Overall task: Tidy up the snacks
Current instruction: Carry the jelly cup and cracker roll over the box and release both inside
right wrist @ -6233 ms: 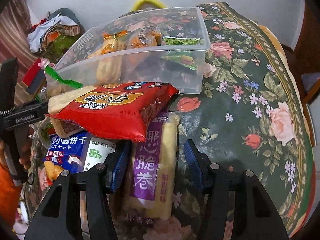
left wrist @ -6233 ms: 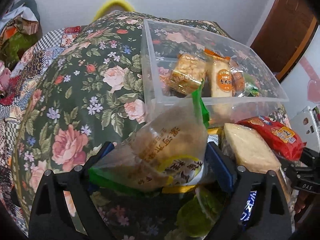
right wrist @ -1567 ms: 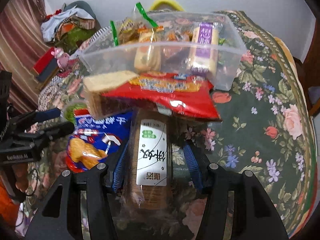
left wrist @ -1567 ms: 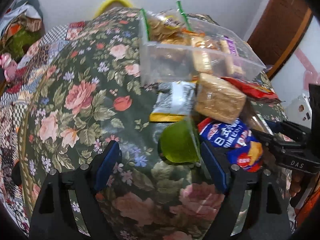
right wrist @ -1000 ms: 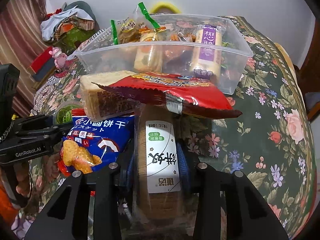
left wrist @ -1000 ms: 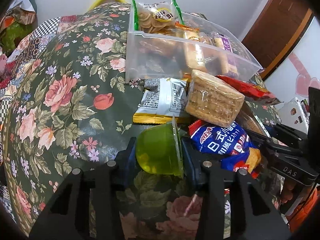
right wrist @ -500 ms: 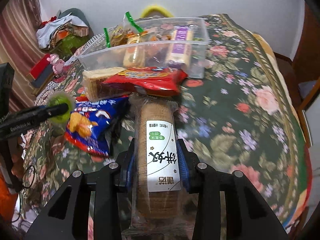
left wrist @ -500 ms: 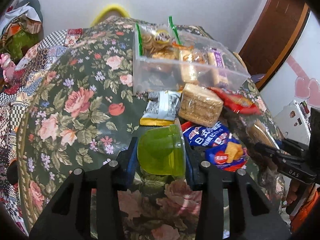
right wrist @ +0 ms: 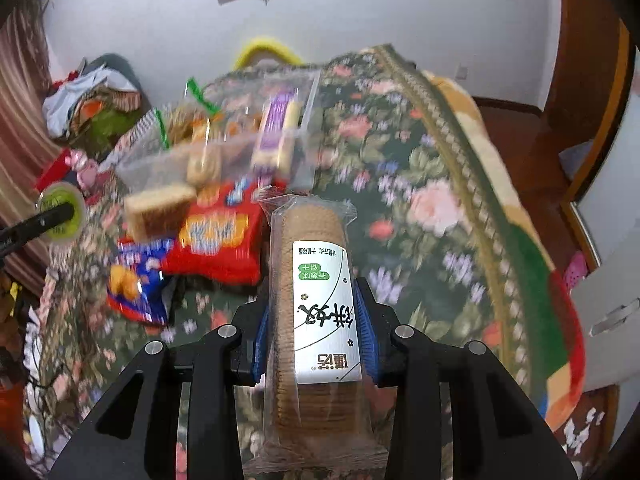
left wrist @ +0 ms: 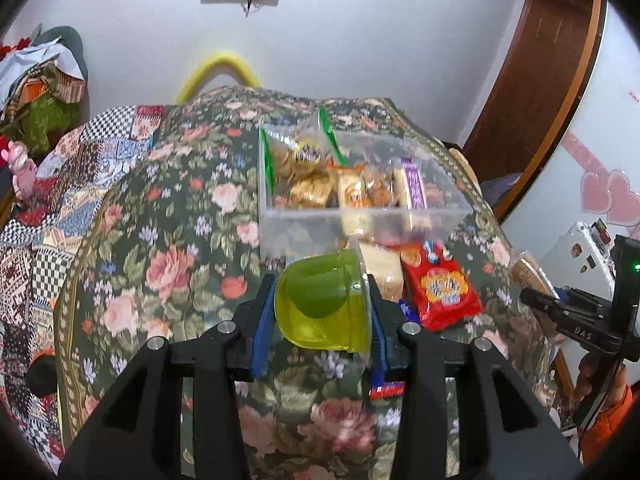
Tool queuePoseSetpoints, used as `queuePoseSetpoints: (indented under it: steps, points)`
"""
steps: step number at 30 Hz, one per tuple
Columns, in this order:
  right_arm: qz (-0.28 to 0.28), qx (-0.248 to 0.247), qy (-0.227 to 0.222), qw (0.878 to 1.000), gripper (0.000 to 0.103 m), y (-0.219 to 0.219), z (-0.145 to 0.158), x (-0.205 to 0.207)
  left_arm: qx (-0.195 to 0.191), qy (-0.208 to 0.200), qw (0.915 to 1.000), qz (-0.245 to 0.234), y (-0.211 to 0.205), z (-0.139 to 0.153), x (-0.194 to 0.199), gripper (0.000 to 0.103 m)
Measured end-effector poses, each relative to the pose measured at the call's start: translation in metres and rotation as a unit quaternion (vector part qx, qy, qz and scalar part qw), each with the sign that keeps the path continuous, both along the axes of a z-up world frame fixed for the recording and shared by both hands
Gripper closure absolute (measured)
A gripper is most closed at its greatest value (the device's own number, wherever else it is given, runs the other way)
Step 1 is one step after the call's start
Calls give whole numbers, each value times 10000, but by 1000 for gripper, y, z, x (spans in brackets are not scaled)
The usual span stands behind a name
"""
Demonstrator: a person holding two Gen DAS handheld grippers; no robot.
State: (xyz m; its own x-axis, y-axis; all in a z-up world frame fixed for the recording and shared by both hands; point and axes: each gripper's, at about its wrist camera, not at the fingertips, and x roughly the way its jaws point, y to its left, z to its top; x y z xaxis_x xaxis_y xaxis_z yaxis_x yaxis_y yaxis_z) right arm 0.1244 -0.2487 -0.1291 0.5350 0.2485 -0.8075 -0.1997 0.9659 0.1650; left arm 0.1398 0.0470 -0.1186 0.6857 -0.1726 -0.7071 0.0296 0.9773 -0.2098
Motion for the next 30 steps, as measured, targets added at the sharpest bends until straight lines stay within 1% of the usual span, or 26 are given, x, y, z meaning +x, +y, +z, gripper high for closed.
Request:
queuePoseSetpoints:
  steps: [3,5,8,13,20,30]
  points:
    - [0,43,-206,9998,69,1,13,7,-11,-84,10000,-14,-1,8,11,63]
    - [31,81,-351,9993,69,3,21,14,46,-160,9999,-17,-3,13,19,63]
    - [87,110,-519,9986,69,9,28,25,79,-247,9997,-46,-4,19,30,63]
    - [125,132,-561,9983,69,21,26,46,110,-284,9995,-55,-7,20,52,63]
    - [212,378,-537,9976,69,35,26,80,175,-221,9996,-64,-9,13,85,63]
    - [474,242,-625,9966,69,68,27,122,292,-3,9995,-124,-14,-9,127,63]
